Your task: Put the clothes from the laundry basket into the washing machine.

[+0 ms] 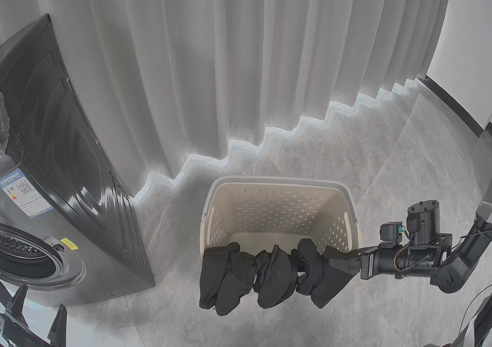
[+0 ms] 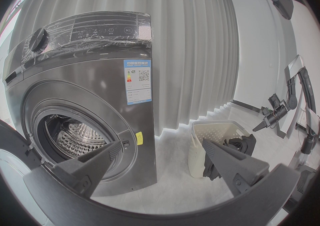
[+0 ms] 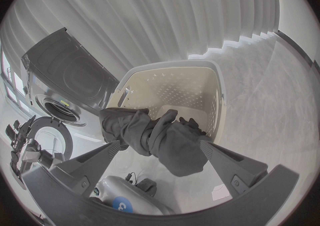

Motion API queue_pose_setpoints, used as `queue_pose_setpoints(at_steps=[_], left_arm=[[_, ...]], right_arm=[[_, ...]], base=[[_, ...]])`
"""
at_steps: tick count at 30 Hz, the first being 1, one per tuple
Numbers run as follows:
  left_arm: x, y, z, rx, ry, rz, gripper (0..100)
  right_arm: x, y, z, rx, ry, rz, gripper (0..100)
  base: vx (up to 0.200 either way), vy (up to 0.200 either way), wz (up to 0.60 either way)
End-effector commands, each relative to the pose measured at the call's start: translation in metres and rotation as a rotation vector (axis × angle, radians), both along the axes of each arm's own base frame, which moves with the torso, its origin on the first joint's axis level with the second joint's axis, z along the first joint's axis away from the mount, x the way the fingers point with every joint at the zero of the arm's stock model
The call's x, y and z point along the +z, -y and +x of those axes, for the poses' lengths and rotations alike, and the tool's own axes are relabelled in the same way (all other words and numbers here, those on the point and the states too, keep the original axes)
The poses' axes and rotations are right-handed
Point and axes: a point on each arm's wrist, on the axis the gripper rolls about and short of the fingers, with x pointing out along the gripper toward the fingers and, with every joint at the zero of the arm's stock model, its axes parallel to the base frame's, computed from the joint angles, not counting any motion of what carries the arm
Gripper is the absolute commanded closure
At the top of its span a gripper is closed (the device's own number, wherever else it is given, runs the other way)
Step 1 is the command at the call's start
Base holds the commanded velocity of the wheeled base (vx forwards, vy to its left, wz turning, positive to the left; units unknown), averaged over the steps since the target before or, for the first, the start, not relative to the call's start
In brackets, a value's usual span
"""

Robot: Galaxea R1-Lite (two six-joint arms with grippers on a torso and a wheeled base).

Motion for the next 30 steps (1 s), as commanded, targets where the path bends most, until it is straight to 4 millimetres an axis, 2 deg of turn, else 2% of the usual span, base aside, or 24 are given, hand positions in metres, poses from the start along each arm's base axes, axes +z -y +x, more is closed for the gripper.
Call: queue_pose_setpoints(at_steps=[1,11,18,30], left_arm=[[-0.005,0.000,0.000,0.001,-0.003,0.000,0],[-0.005,0.000,0.000,0.001,-0.003,0.000,0],[-0.005,0.000,0.000,0.001,-0.003,0.000,0],[-0.005,0.000,0.000,0.001,-0.003,0.000,0]], right_arm=[[-0.018,-0.004,0.010,-0.021,-0.023,-0.024,0],[-0.036,-0.007,0.029,-0.055,-0.004,-0.029,0],[-0.046,-0.009,0.034,-0.065,0.002,-0.038,0],[-0.044,-0.022,0.034,-0.020,0.054,-0.022,0]], base=[[0.000,0.000,0.00],[0.000,0.000,0.00],[0.000,0.000,0.00],[0.000,0.000,0.00]])
